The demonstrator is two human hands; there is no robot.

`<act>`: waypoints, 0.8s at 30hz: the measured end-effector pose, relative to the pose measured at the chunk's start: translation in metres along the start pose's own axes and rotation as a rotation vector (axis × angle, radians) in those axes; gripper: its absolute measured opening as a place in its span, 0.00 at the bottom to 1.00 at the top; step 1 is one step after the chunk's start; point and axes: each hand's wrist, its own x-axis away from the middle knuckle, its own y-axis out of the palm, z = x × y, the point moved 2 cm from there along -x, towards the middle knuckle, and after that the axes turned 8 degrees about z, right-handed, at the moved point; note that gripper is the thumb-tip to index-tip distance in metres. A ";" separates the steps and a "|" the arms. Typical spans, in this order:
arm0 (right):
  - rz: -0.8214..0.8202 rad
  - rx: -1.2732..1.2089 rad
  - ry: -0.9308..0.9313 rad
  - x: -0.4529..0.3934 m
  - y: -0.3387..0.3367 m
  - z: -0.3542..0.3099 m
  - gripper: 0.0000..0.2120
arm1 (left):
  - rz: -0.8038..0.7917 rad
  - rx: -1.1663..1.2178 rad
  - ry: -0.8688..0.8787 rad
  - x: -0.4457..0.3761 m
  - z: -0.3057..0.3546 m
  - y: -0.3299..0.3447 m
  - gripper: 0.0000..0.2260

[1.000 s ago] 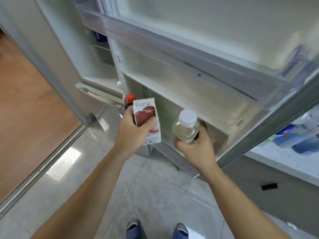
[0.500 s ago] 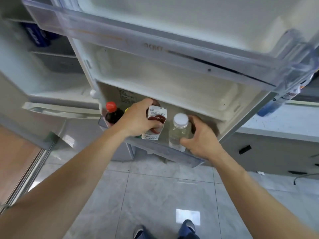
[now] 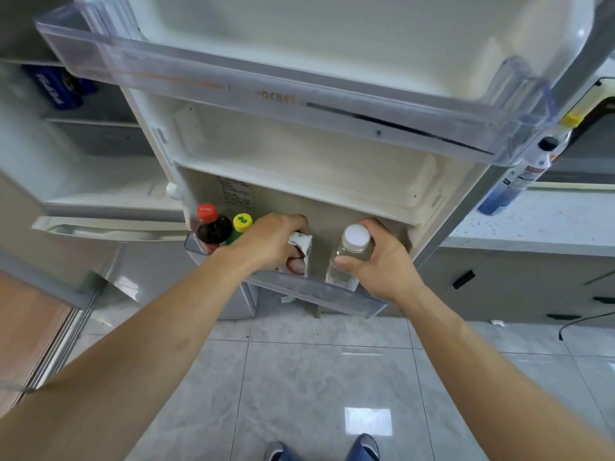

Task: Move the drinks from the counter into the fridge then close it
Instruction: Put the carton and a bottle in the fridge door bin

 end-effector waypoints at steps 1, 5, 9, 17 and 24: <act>-0.004 -0.005 -0.005 0.000 0.001 0.000 0.19 | -0.001 0.008 0.005 0.002 0.003 0.000 0.16; -0.008 0.004 -0.007 0.002 0.007 0.001 0.19 | 0.004 0.008 0.045 0.003 0.012 0.007 0.16; -0.007 0.012 0.001 0.003 0.008 0.004 0.21 | -0.001 0.025 0.033 0.005 0.012 0.015 0.24; 0.043 0.007 -0.002 0.008 0.015 0.004 0.26 | 0.180 0.089 0.105 0.023 0.005 0.027 0.25; 0.065 0.007 0.031 0.010 0.019 0.004 0.27 | 0.193 0.132 0.070 0.022 0.000 0.040 0.24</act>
